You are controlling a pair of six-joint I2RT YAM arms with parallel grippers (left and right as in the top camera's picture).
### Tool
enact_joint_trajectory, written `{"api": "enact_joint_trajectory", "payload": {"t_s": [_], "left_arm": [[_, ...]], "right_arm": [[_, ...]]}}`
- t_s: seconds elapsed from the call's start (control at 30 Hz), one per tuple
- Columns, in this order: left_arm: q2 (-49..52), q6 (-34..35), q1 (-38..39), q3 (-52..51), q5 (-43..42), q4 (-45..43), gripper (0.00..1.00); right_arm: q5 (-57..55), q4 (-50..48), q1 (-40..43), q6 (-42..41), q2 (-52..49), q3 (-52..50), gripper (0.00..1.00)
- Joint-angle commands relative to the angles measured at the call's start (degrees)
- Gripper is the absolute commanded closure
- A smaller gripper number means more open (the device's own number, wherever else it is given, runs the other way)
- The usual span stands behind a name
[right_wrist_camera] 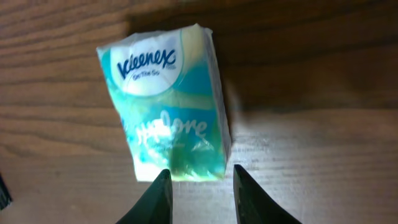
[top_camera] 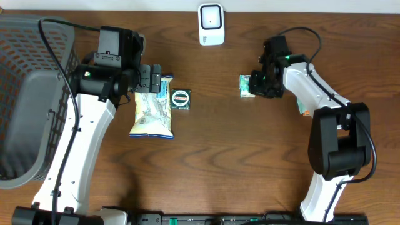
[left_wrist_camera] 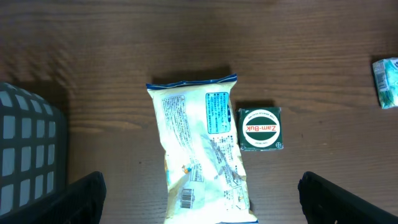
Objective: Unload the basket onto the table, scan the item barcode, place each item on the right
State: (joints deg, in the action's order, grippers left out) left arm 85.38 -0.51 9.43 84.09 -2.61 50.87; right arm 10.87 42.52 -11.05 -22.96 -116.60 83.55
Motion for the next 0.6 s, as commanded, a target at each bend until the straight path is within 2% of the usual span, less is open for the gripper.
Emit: {"api": "enact_joint_trajectory", "payload": {"t_s": [0.0, 0.33, 0.4, 0.5, 0.57], "left_arm": [[0.00, -0.98, -0.26, 0.50, 0.31, 0.11, 0.02], [0.00, -0.98, -0.26, 0.50, 0.31, 0.11, 0.02], [0.00, -0.98, -0.26, 0.50, 0.31, 0.11, 0.02], [0.00, -0.98, -0.26, 0.50, 0.31, 0.11, 0.02], [0.00, -0.98, -0.26, 0.50, 0.31, 0.11, 0.03]], "right_arm": [[1.31, -2.62, 0.00, -1.60, 1.16, -1.92, 0.74], [-0.24, -10.34, 0.81, -2.69, 0.83, -8.72, 0.76], [-0.20, -11.08, 0.85, -2.69, 0.28, -9.33, 0.82], [0.28, -10.99, 0.85, -2.56, -0.09, -9.35, 0.99], [2.99, -10.80, 0.90, -0.33, 0.13, -9.18, 0.99]]}}
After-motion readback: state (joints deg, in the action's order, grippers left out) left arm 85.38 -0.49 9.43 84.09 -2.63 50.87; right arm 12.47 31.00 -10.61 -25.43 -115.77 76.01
